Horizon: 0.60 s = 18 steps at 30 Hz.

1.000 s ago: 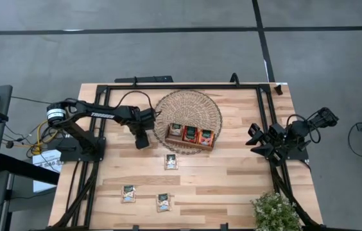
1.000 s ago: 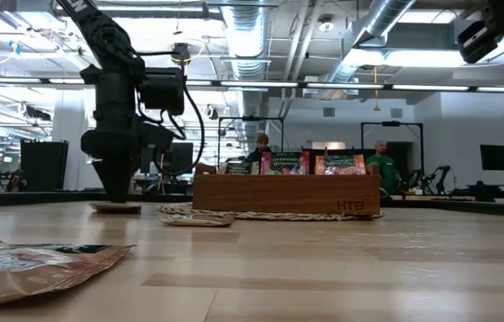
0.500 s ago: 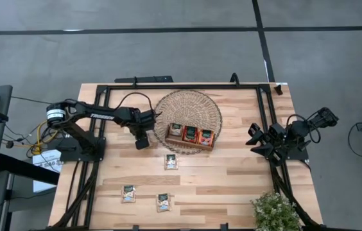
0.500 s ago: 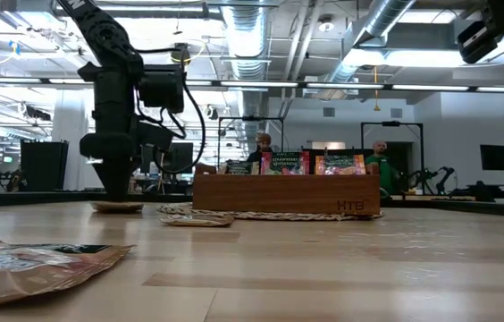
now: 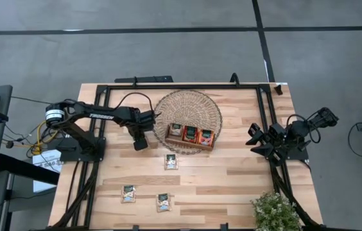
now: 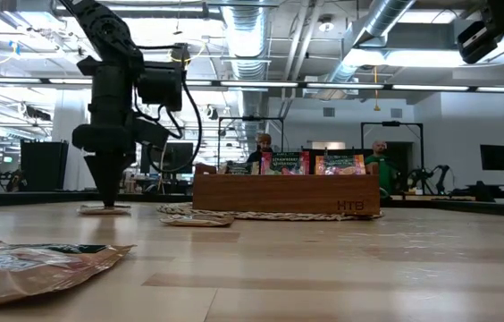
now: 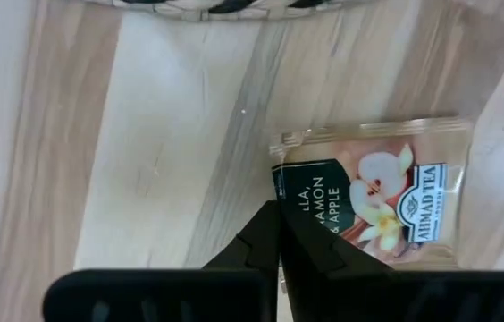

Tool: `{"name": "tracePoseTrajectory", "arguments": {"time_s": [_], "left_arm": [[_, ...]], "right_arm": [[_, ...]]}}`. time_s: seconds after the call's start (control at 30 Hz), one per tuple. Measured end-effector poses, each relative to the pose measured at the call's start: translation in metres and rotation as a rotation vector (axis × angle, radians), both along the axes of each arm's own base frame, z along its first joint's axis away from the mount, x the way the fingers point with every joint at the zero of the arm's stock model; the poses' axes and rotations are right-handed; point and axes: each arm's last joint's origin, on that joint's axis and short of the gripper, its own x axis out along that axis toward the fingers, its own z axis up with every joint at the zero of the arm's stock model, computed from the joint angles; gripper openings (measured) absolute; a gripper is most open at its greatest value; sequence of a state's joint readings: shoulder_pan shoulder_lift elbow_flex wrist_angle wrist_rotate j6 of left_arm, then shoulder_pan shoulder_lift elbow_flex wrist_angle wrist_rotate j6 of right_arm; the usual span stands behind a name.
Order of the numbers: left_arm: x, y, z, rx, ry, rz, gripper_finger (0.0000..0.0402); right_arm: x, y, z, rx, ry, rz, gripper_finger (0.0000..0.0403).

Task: Pick & Place Tea
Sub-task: Put the brown tea bag into the left section of the wooden organizer

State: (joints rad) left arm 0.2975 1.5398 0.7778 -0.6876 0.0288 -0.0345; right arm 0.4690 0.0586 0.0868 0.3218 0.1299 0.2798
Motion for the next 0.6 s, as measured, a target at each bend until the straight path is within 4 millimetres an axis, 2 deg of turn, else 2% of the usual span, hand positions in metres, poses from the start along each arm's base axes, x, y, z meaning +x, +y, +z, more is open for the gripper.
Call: {"name": "tracePoseTrajectory", "arguments": {"time_s": [0.2,0.6], "left_arm": [[0.010,0.002,0.018,0.023,-0.011,-0.018,0.0000],[0.025,0.006,0.072,0.094,0.046,-0.083,0.0000]], "right_arm": [[0.000,0.000,0.000,0.000,0.000,0.000,0.0134],[0.000,0.000,0.000,-0.002,-0.001,-0.001,0.0134]]}}
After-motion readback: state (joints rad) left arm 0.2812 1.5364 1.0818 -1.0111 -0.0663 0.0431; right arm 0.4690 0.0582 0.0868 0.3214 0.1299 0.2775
